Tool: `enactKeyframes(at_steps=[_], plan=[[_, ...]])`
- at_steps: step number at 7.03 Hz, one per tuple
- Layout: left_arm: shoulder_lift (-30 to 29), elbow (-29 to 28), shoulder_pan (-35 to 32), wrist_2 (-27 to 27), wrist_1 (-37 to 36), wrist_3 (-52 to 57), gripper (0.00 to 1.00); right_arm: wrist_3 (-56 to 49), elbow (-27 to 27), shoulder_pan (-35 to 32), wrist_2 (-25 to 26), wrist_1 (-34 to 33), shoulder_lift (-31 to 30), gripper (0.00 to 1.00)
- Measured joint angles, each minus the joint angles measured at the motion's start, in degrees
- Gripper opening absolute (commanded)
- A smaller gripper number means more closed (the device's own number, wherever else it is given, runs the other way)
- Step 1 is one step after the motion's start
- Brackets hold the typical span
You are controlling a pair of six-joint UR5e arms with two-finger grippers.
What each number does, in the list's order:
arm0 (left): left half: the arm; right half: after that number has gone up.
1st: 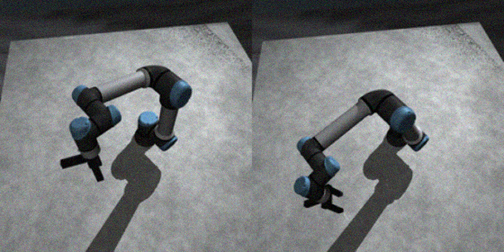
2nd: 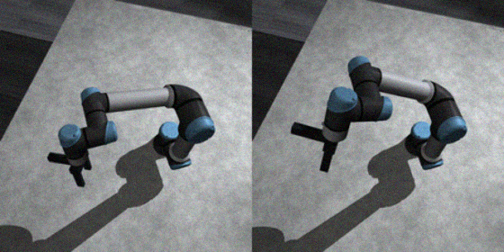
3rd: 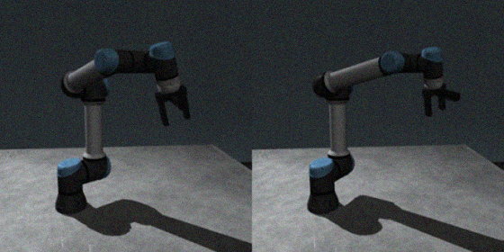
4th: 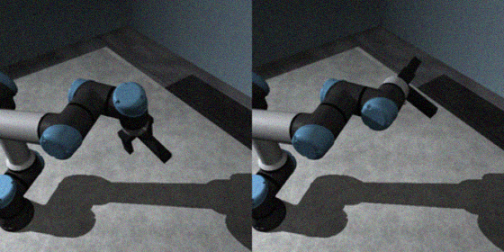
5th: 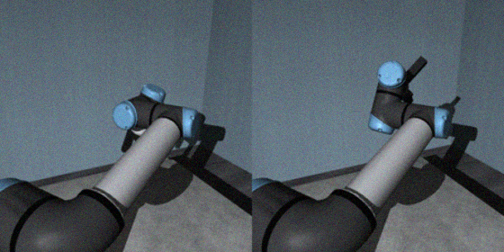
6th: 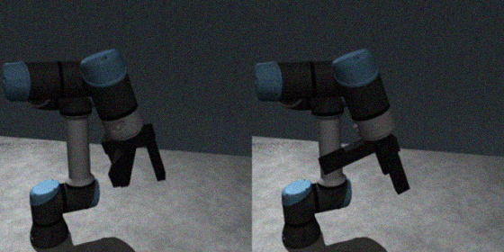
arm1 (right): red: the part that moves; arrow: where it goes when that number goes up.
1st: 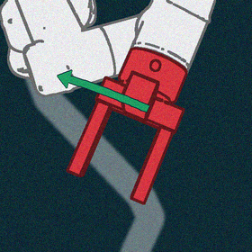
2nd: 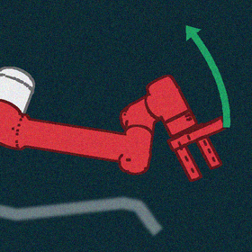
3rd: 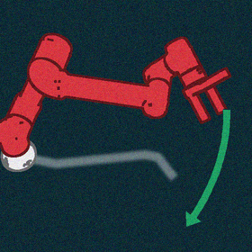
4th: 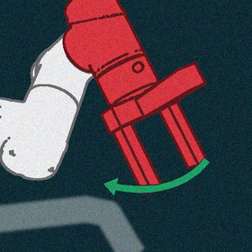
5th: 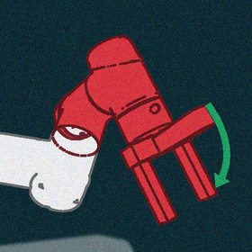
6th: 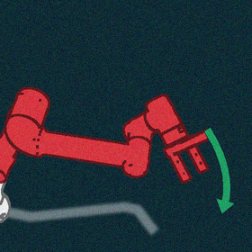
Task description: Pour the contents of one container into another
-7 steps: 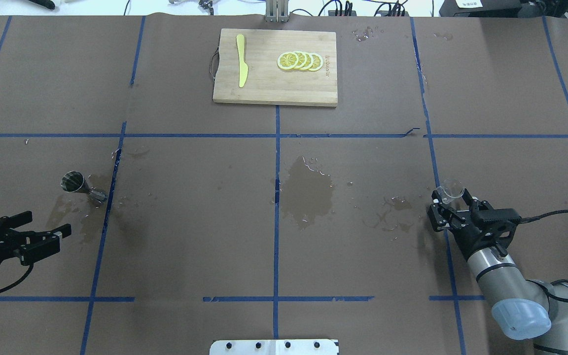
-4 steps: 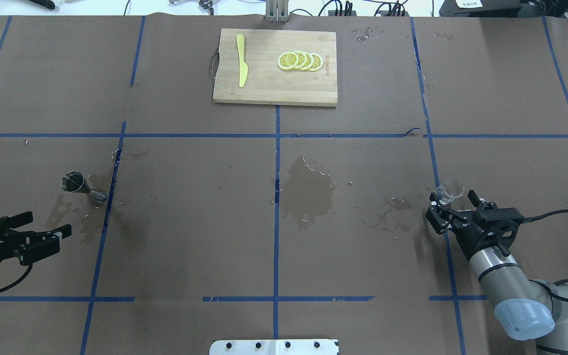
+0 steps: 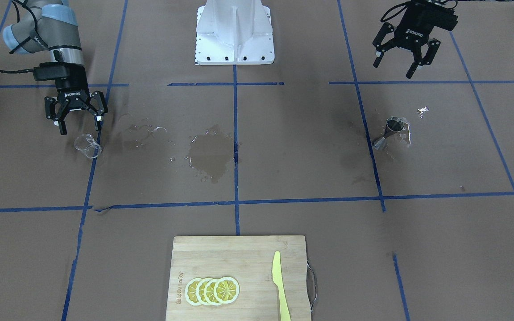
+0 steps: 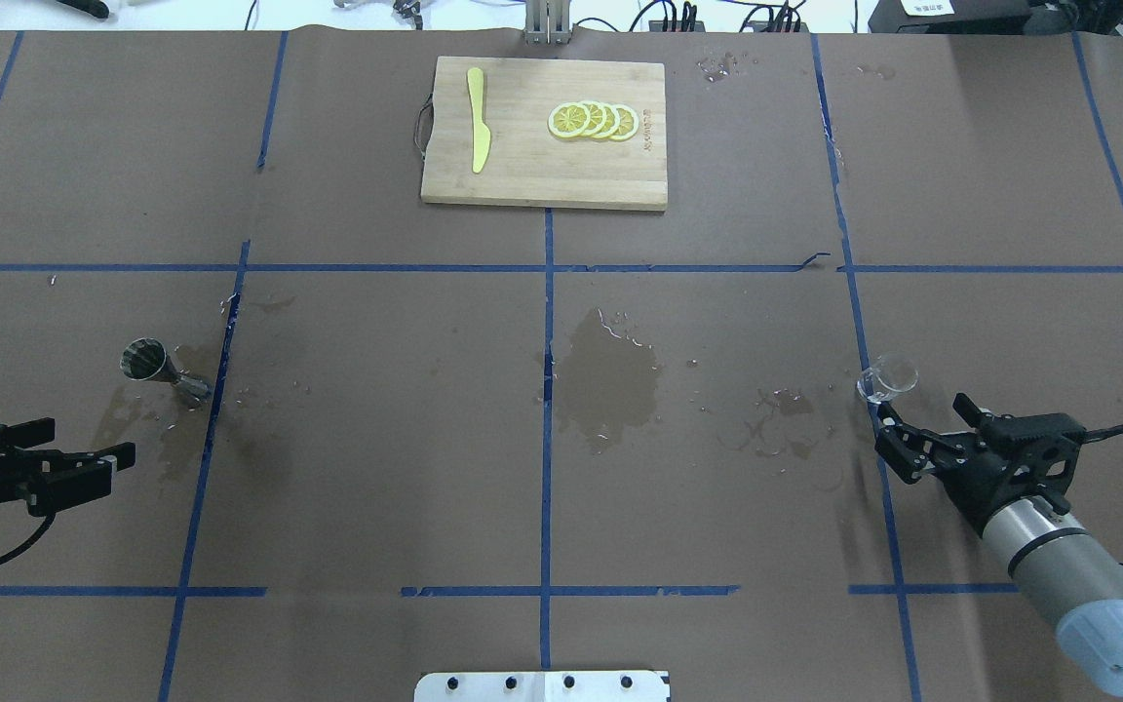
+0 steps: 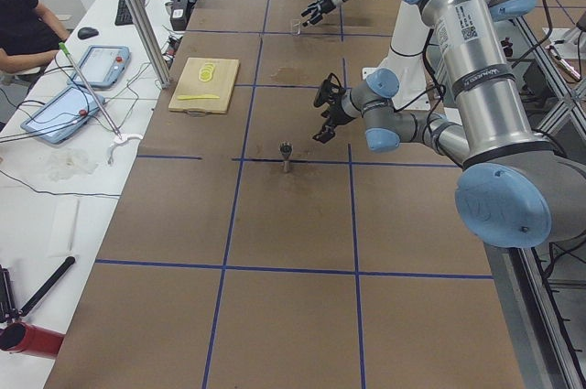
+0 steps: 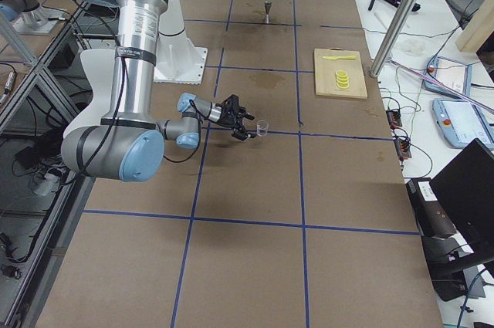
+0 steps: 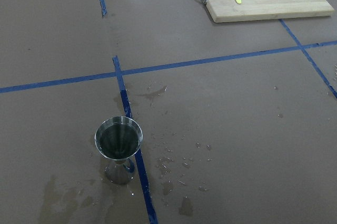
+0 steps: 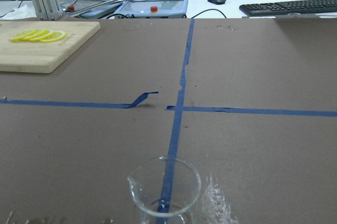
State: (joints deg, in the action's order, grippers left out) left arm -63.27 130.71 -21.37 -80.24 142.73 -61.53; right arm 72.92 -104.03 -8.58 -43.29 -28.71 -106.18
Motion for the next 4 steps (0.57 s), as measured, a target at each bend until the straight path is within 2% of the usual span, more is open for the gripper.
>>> enactKeyframes(at_steps=[2,4], plan=[[-0.2,0.5,-1.4,-4.1,-1.0,0.8,1.00,0.1,-4.7,0.0,-9.5,-0.6,-6.5,1.00],[-2.7,0.7,-8.5,-12.4,-6.3,6.9,1.00,0.1,-10.7,-0.3,-18.8,-6.1,-10.2,1.00]])
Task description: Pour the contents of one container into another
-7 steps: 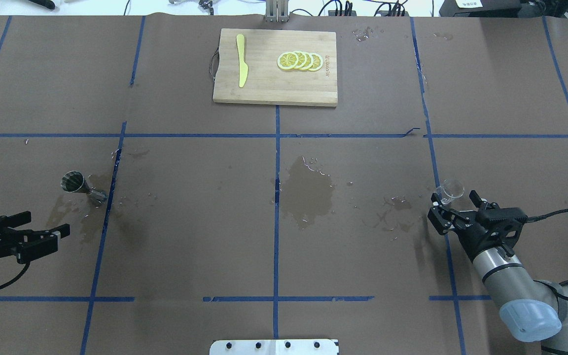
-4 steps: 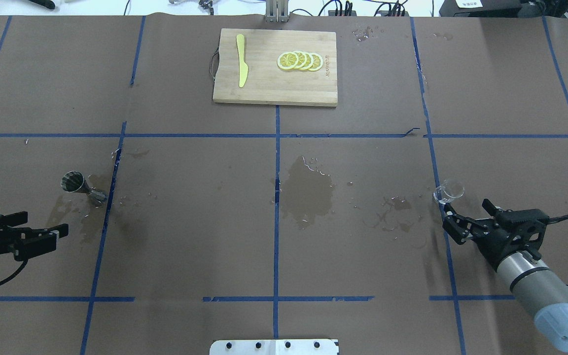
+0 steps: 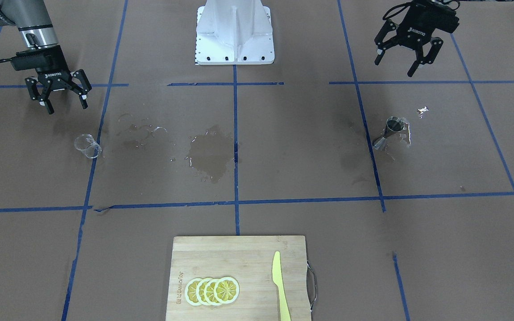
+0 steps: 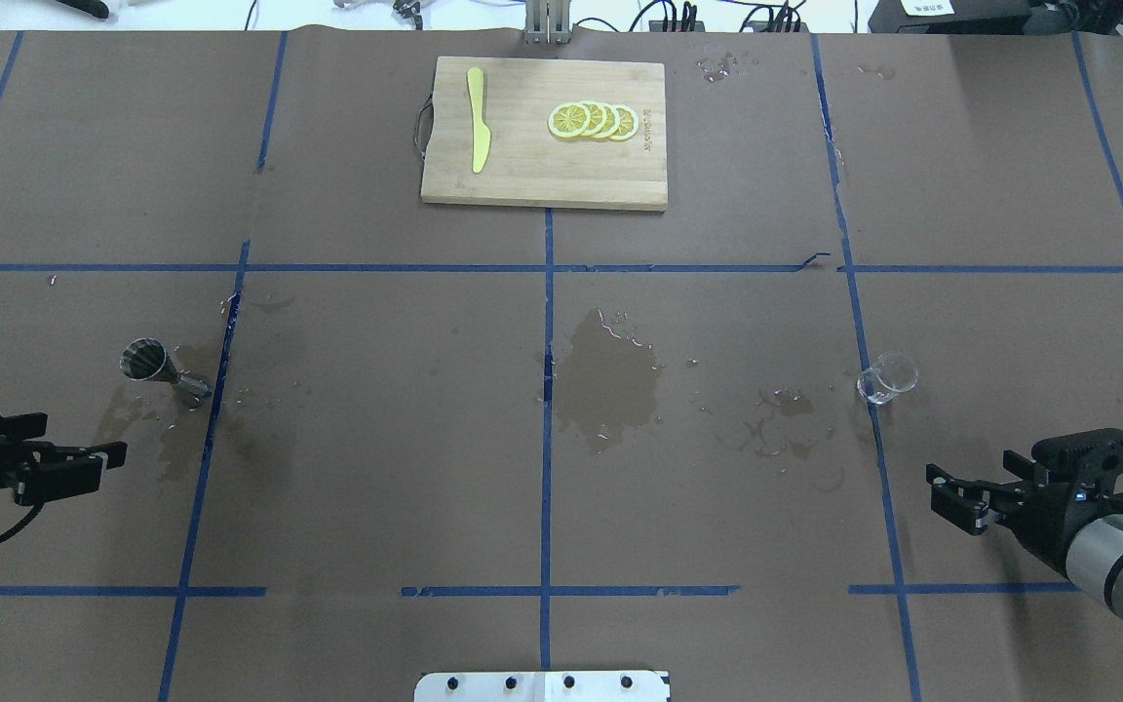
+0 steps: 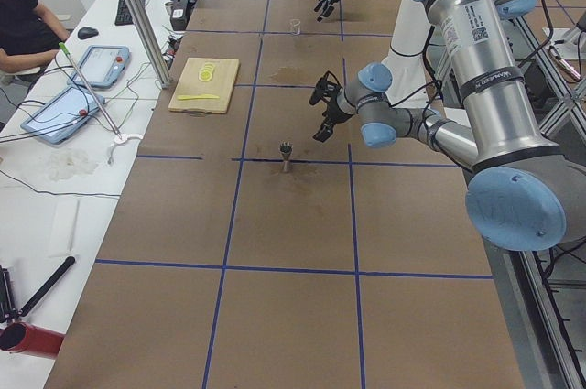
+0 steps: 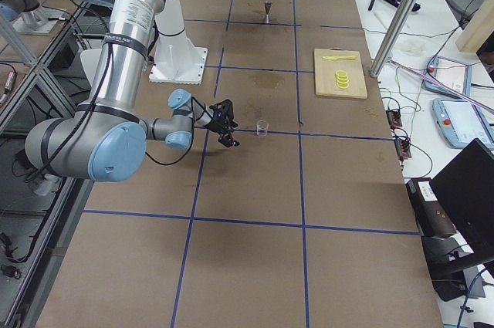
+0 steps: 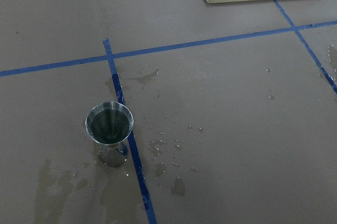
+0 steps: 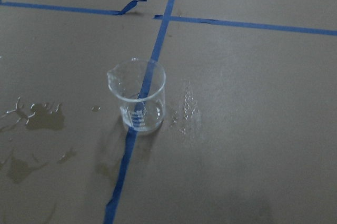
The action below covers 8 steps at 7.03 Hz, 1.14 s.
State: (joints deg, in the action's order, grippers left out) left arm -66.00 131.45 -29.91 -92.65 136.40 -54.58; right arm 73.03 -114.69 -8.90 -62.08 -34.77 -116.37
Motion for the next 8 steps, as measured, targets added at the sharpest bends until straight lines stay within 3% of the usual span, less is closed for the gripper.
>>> enactKeyframes(at_steps=[2,5,8], plan=[[-2.4,0.2,-8.3,-8.7,-6.1,8.3,1.00,0.0,-8.1,-1.4,-8.1,-11.6,-1.1,1.00],[-9.6,0.5,-17.6,-17.6,-21.0,20.3,1.00,-6.1,-16.0,-14.0,-26.8,-25.2,-0.7,1.00],[-27.9,-1.3,-27.3,-19.4,-48.2,33.9,1.00,-25.8,-16.2,-32.9,-43.9,-33.3,1.7,1.00]])
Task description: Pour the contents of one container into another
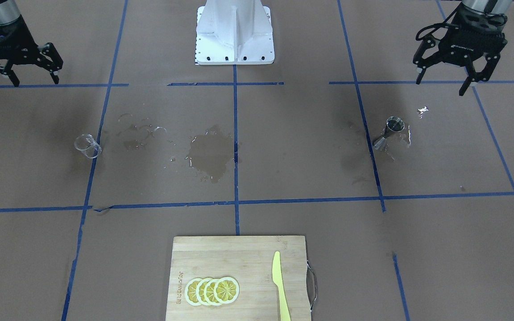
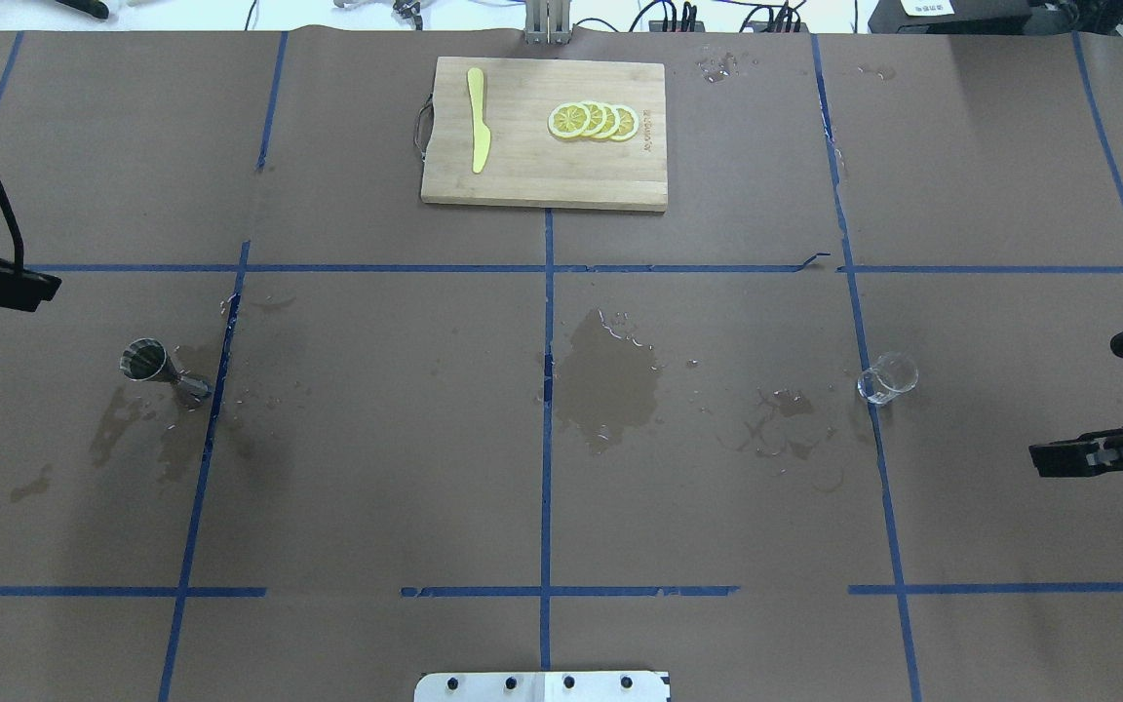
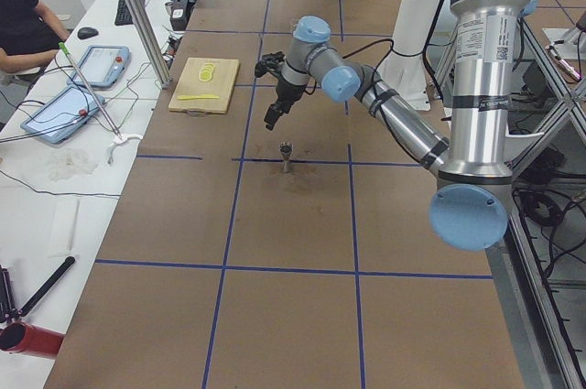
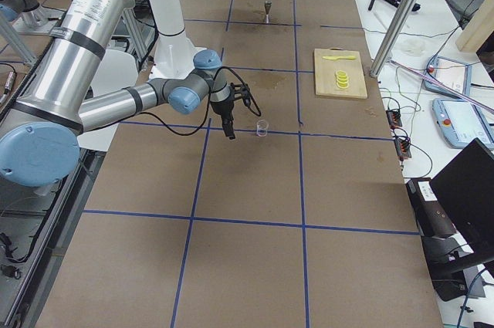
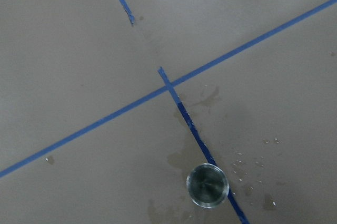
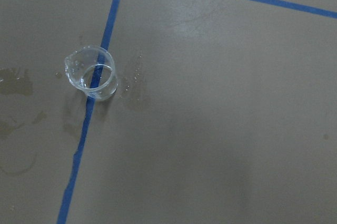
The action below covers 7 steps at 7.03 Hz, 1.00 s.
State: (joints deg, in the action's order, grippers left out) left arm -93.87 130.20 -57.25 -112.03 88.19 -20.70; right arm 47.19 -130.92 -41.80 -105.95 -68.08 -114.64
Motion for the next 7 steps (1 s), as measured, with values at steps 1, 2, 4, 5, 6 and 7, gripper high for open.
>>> enactKeyframes(at_steps=[1,2,4,5,6,7], plan=[[-4.0,-1.7,-2.2,-1.7,-4.5,2.5,1.00,-9.8,0.5,-7.6,-5.5,-6.2,2.7,1.00],[-6.5,-4.7,-6.0,-5.7,-6.2,6.2,1.00,-20.5,2.0,-15.7,-10.4,-13.2,6.3,1.00],[-8.8,-13.6,-15.9,-15.0,-6.7,15.9,1.00,-39.7,11.4,-32.4,-22.9,-21.6,13.6,1.00],[-9.0,-17.6,-19.4,-17.0,-6.7,19.1,1.00,-46.7,17.1,-38.5,-28.7,-22.4,15.4,1.00],[-8.7,-21.3,-22.1,-18.0,-6.1,21.6,1.00,-51.6,21.1,-42.3,-31.9,-22.6,16.1,1.00],[-7.6,-24.4,-24.8,-19.5,-4.9,23.3,1.00,-53.7,23.2,-44.0,-32.4,-22.5,16.3,1.00]])
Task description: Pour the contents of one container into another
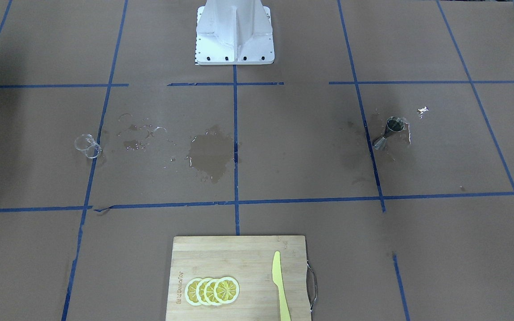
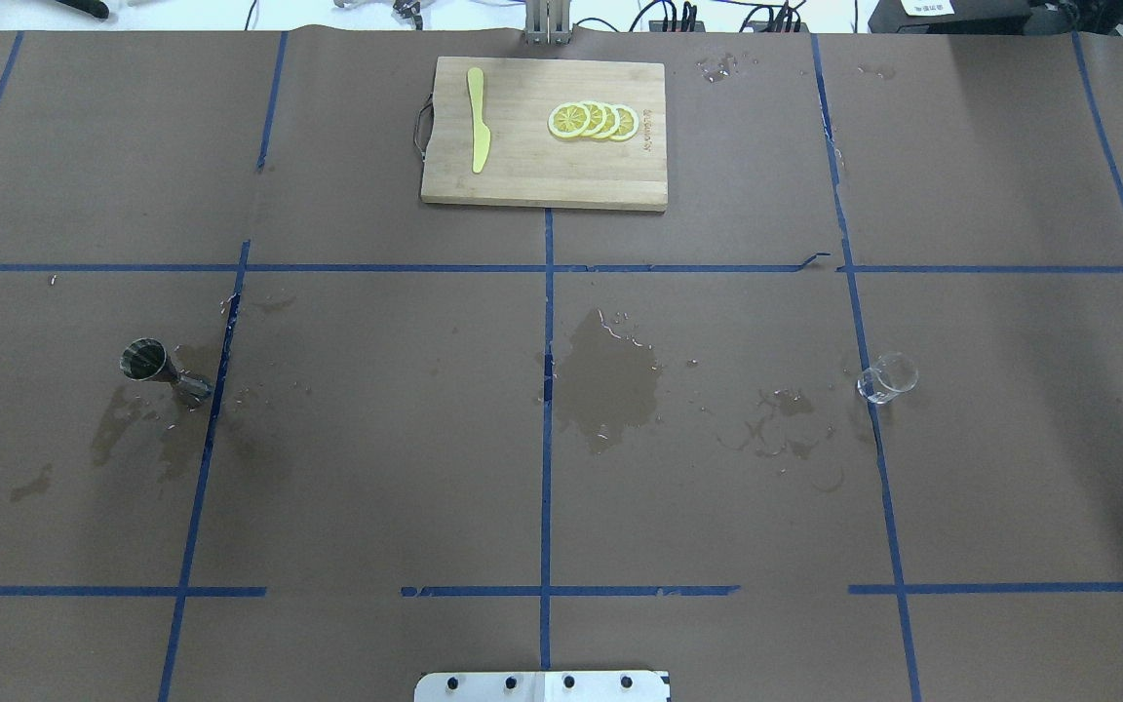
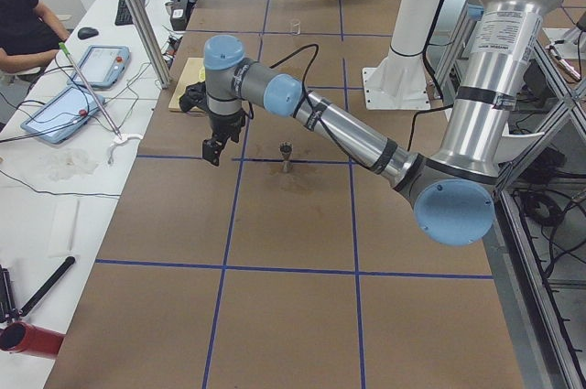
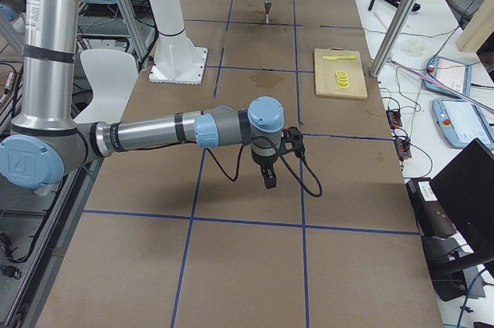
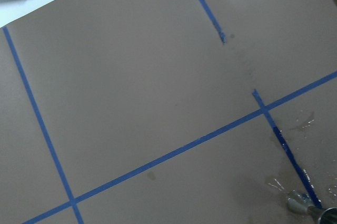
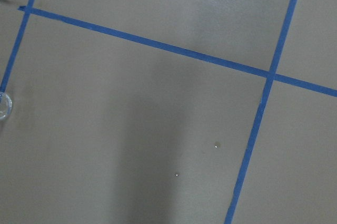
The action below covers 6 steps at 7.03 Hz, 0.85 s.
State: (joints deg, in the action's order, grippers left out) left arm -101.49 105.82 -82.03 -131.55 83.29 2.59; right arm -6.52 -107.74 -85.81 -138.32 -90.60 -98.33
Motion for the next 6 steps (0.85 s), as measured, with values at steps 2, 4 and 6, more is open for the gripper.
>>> enactKeyframes(at_steps=[2,4,6], plan=[[3.4,-3.9,-4.0,-2.5,3.1,0.8,1.00,-0.4,1.5,-0.7,4.4,0.1,-0.1,1.00],[6.3,-6.7,-4.8,-2.6,4.5,0.7,1.00,3.1,2.1,-0.8,6.6,0.1,0.4,1.00],[9.3,-8.7,-5.0,-2.6,4.7,0.8,1.00,9.3,2.3,-0.8,6.3,0.1,0.7,1.00]])
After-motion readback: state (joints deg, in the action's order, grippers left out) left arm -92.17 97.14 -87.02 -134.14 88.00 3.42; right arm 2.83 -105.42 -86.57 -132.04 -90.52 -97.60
